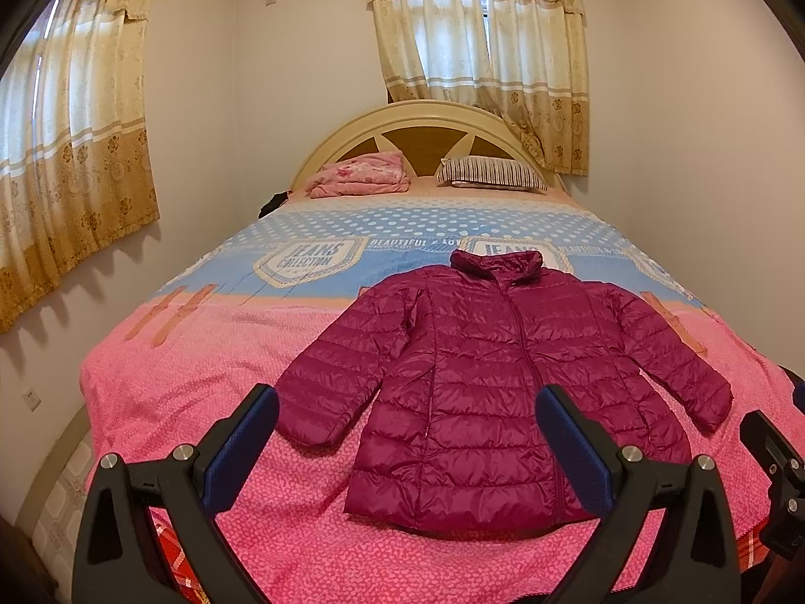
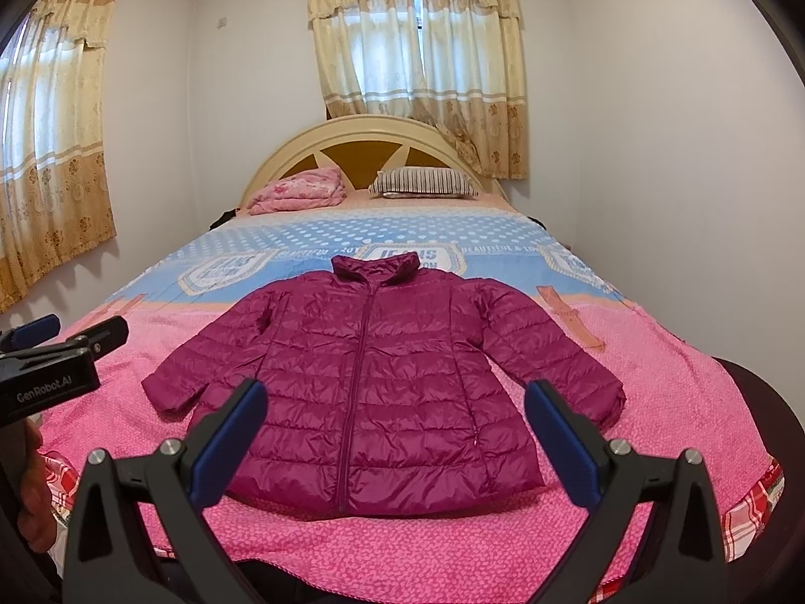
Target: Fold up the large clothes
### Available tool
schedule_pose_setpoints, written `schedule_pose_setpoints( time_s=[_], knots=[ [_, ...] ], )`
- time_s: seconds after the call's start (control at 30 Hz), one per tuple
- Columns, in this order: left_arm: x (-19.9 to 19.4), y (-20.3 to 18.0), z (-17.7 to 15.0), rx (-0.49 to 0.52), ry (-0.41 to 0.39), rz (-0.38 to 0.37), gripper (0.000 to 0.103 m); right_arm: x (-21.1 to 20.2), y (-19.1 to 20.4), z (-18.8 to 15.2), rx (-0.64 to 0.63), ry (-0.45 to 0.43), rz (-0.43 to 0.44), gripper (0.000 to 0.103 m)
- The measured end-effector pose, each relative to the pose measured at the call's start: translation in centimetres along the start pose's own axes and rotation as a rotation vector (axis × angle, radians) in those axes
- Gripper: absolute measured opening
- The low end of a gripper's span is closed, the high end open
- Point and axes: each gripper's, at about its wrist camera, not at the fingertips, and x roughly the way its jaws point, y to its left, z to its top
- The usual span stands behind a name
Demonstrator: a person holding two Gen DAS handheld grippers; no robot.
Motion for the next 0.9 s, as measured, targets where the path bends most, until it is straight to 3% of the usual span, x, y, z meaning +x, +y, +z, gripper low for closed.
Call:
schedule_pose_setpoints(
  time_s=[0.9],
  knots=[
    [-0.07, 0.27, 0.20, -0.001, -0.002, 0.005, 0.102, 0.29, 0.38, -0.34, -0.007, 0.023, 0.009, 0.103]
  ],
)
